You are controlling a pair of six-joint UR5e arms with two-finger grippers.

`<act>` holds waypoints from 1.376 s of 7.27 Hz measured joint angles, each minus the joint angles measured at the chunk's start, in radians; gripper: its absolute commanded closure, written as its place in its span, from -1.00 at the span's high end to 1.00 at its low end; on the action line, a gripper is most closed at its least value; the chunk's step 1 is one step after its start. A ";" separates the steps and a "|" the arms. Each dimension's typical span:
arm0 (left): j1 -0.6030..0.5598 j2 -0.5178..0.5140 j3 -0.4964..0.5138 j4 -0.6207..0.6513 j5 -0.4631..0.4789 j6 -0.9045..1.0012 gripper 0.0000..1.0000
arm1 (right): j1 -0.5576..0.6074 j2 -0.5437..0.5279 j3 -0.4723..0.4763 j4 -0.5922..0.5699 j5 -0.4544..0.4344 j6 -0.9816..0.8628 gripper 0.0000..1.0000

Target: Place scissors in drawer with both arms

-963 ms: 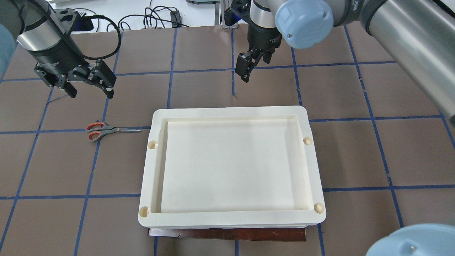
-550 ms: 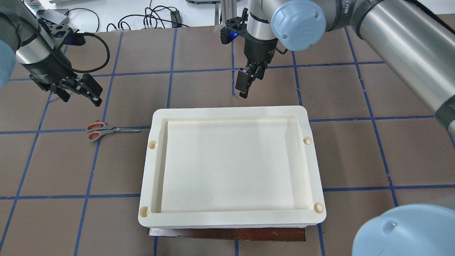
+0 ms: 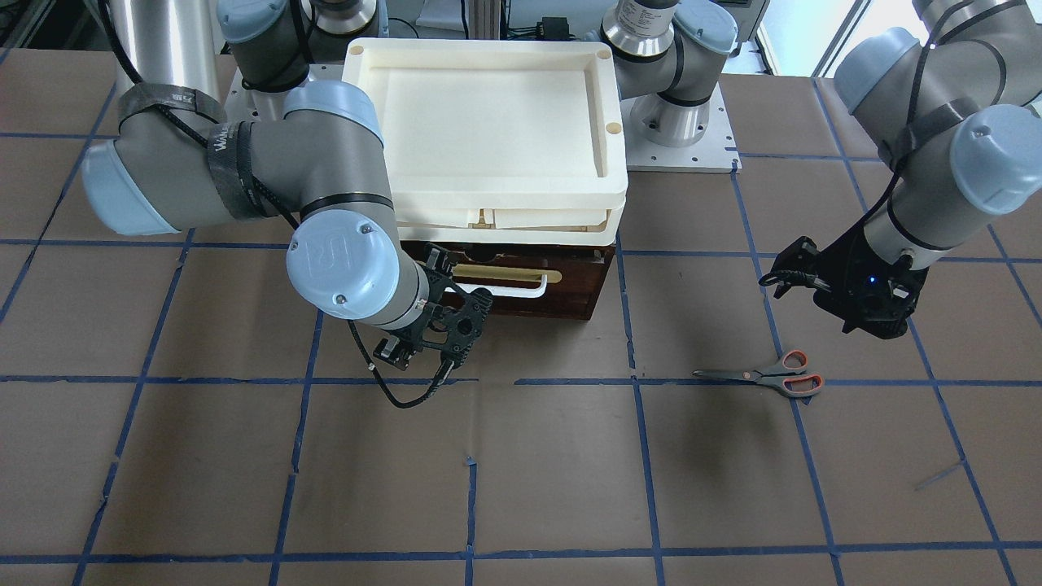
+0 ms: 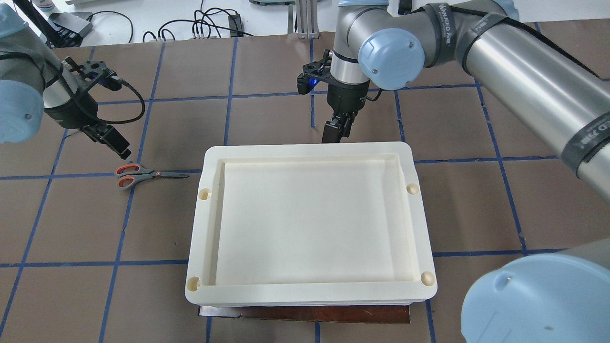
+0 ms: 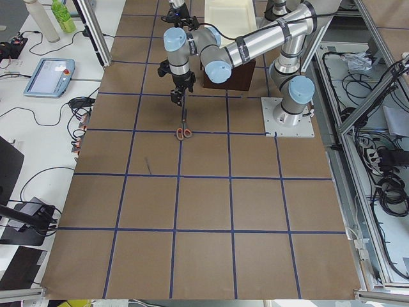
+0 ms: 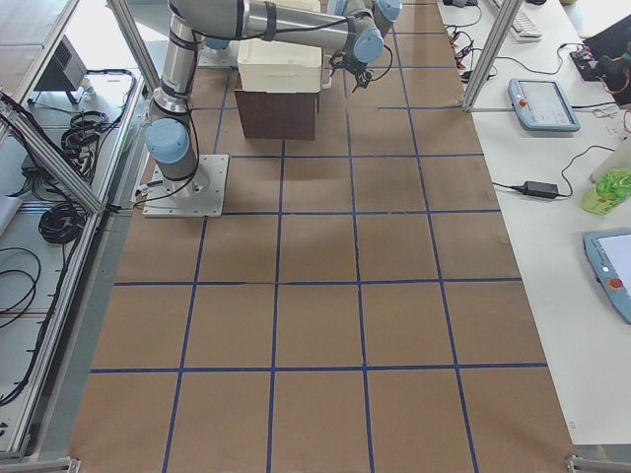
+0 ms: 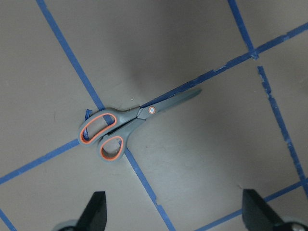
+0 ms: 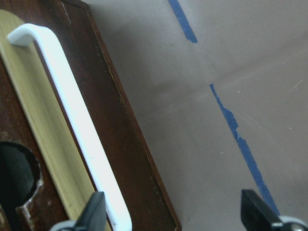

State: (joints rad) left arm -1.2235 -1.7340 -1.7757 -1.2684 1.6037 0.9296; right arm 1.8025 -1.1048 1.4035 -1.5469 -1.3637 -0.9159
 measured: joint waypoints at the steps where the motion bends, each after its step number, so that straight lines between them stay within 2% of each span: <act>1: 0.016 -0.018 -0.024 0.044 0.000 0.073 1.00 | 0.000 0.000 0.006 0.006 0.004 -0.007 1.00; 3: 0.027 -0.041 -0.054 0.113 0.000 0.187 1.00 | 0.000 0.000 0.011 0.018 0.013 -0.013 1.00; 10: 0.030 -0.114 -0.068 0.164 -0.001 0.524 1.00 | 0.006 0.000 0.041 0.033 0.015 -0.045 1.00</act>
State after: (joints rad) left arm -1.1933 -1.8483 -1.8438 -1.1041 1.6029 1.4533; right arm 1.8084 -1.1044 1.4447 -1.5139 -1.3484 -0.9608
